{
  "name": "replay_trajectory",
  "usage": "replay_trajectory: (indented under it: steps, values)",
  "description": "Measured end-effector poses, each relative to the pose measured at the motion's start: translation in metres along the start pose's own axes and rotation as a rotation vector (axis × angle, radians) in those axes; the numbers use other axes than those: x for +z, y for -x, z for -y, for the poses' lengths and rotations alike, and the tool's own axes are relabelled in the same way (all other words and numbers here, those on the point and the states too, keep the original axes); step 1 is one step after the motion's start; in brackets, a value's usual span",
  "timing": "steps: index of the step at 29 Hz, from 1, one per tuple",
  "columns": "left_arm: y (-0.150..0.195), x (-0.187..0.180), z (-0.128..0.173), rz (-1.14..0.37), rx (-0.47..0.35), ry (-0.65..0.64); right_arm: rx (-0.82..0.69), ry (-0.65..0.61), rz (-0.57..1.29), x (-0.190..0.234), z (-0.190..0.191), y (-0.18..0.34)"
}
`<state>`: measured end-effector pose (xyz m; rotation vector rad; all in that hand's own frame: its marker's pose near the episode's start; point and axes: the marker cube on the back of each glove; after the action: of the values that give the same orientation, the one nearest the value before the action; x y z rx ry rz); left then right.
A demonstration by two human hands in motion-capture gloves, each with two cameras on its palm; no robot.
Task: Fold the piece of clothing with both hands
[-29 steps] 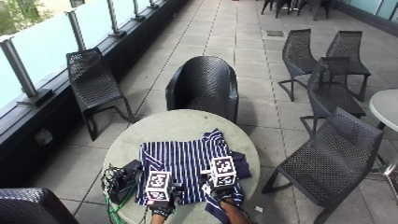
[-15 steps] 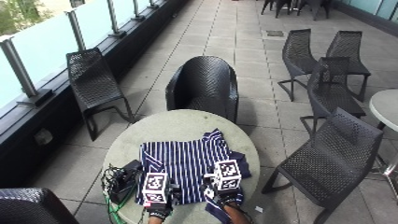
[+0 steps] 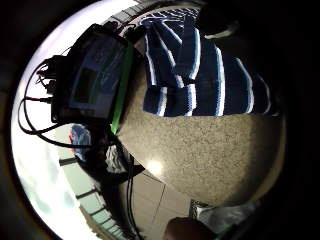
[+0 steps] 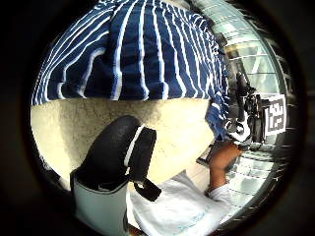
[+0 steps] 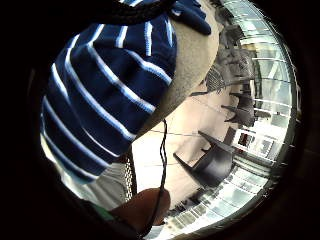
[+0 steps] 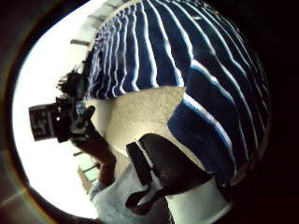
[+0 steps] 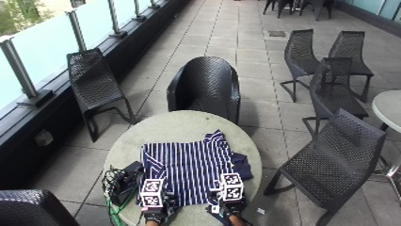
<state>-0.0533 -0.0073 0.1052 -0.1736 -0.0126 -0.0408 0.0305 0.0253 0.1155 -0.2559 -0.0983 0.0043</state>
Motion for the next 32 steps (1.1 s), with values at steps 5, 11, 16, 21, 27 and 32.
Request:
replay_trajectory:
  steps: [5, 11, 16, 21, 27, 32]
  values:
    - [0.004, 0.035, 0.015, -0.055, 0.046, 0.119, 0.005, 0.077, 0.069, 0.025, 0.014, -0.010]
    - [0.008, 0.025, 0.028, 0.009, 0.019, -0.170, 0.048, -0.106, 0.087, 0.013, 0.021, -0.020]
    - [0.006, 0.010, 0.023, 0.061, 0.022, -0.411, -0.025, -0.244, -0.005, 0.005, 0.019, -0.025]
    - [0.015, -0.020, -0.024, 0.139, 0.080, -0.463, -0.146, -0.139, -0.091, -0.015, -0.015, -0.028]
    - [0.001, -0.051, -0.083, 0.013, 0.257, -0.249, -0.312, 0.125, -0.037, -0.061, -0.054, -0.032]
    - [-0.002, -0.107, -0.074, 0.064, 0.303, -0.224, -0.331, 0.115, -0.005, -0.118, -0.027, -0.027]
